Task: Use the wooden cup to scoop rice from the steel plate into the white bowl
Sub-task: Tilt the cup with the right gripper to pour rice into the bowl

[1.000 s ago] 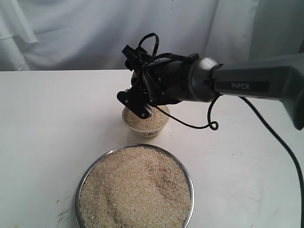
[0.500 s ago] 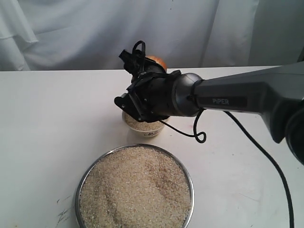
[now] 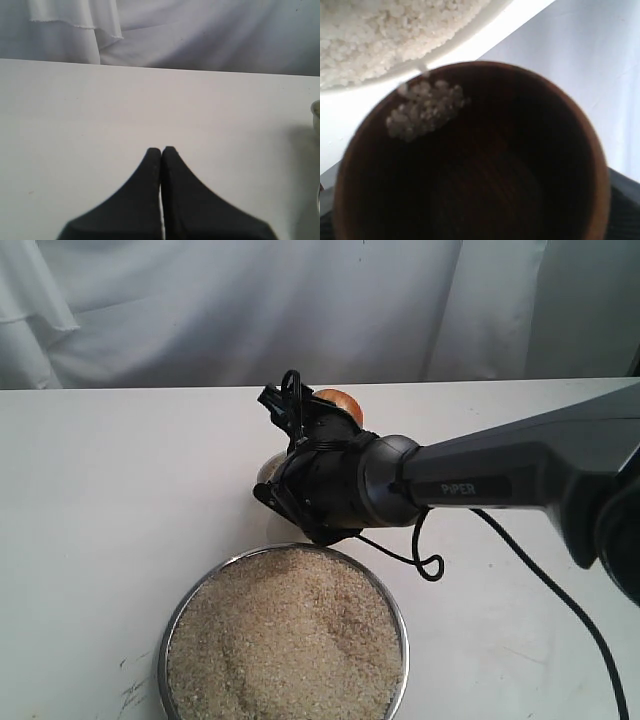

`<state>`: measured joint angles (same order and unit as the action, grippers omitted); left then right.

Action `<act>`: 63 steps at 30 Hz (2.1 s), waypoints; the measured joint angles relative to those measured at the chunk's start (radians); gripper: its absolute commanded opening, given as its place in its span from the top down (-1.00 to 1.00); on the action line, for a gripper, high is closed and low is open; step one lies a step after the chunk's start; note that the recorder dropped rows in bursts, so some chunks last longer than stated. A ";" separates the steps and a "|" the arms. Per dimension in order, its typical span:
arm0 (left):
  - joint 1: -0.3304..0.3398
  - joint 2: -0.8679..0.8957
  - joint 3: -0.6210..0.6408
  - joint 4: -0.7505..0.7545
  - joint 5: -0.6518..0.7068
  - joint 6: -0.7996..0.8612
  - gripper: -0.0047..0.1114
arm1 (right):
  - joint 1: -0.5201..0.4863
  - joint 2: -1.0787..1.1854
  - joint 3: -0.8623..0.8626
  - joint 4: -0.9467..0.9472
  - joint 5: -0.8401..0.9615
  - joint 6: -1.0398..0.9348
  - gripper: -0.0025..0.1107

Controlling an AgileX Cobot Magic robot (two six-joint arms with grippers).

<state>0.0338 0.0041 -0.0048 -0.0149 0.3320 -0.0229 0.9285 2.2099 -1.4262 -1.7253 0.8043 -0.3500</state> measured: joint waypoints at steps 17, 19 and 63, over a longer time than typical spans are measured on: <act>0.000 0.000 0.000 0.000 0.000 0.000 0.92 | 0.000 0.000 -0.050 -0.002 0.023 -0.041 0.96; 0.000 0.000 0.000 0.000 0.000 0.000 0.92 | 0.000 0.000 -0.059 -0.002 0.016 -0.073 0.96; 0.000 0.000 0.000 0.000 0.000 0.000 0.92 | 0.038 0.000 -0.172 -0.002 0.289 -0.150 0.96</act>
<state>0.0338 0.0041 -0.0048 -0.0149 0.3320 -0.0229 0.9662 2.2099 -1.5979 -1.7271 1.0929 -0.5003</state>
